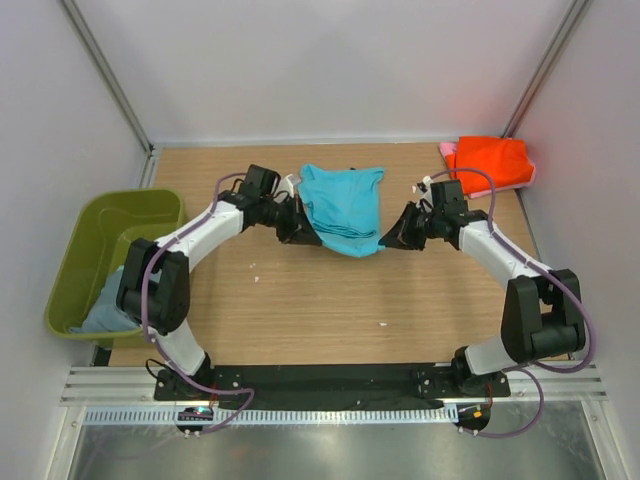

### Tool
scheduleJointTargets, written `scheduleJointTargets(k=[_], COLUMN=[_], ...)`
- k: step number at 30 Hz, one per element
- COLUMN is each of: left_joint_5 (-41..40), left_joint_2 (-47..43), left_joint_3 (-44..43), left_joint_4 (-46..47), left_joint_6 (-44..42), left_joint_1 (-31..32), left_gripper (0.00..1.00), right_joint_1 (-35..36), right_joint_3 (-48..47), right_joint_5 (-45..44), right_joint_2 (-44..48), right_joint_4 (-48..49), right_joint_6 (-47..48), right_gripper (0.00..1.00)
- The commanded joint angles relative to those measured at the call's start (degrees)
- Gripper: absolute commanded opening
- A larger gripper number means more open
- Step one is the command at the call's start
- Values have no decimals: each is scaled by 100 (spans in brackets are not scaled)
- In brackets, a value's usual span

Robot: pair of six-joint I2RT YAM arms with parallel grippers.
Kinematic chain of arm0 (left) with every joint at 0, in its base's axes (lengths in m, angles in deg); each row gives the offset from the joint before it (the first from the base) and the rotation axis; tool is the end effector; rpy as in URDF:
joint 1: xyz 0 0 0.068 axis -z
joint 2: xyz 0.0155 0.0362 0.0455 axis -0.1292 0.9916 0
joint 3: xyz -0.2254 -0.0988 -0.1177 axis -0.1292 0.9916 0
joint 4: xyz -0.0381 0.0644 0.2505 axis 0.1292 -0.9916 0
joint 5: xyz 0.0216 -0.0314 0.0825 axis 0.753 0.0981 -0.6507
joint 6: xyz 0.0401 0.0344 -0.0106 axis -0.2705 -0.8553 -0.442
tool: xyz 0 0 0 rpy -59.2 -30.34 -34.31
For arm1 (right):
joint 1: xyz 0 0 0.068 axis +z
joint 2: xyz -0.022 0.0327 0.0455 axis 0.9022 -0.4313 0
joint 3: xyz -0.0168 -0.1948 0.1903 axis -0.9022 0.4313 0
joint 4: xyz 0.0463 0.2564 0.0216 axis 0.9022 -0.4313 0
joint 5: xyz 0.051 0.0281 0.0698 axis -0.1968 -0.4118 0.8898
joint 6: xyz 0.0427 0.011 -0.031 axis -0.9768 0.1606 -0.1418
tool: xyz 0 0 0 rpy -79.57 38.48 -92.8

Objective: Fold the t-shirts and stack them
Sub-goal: Fold the tshirt

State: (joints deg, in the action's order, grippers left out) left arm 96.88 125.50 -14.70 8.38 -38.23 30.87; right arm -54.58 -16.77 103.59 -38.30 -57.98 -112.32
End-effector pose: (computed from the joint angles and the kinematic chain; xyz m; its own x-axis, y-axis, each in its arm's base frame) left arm 0.3265 -0.1679 0.2328 -0.9904 -0.1141 -0.0786 -0.0046 0.5944 -0.8042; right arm 0.2920 0.0698 0.2216 -0.9036 0.3416 -0.2585 0.0733 0.7178 0.6924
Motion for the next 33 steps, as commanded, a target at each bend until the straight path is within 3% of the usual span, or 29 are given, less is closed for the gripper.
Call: scheduleJointTargets(k=[1,9,15,27,33], left_joint_5=[-73,-257,-275,-11,-424], left_joint_2=[-287,-577,-314,1285,2583], left_joint_3=[-230,-256,-739,-2540,-4136], left_joint_4=[-418,-550,-551,-489,-340], left_joint_6=[-422,-607,-633,-563,-800], left_joint_1=[-6,2,-120,-559,-832], left_gripper=[0,0,0,0,0], right_joint_1=[-20,-11,-20,-29,-169], right_joint_3=[-378,-695,-1283,-2435,-3943], right_joint_5=[57,-30,-22,-109,-153], right_joint_2=[356,365,-117,-1392,-2884], right_joint_4=[-281,-448,-430,219,773], right_joint_6=[274,415,485,512,565], right_gripper=[1,1,1,1,1])
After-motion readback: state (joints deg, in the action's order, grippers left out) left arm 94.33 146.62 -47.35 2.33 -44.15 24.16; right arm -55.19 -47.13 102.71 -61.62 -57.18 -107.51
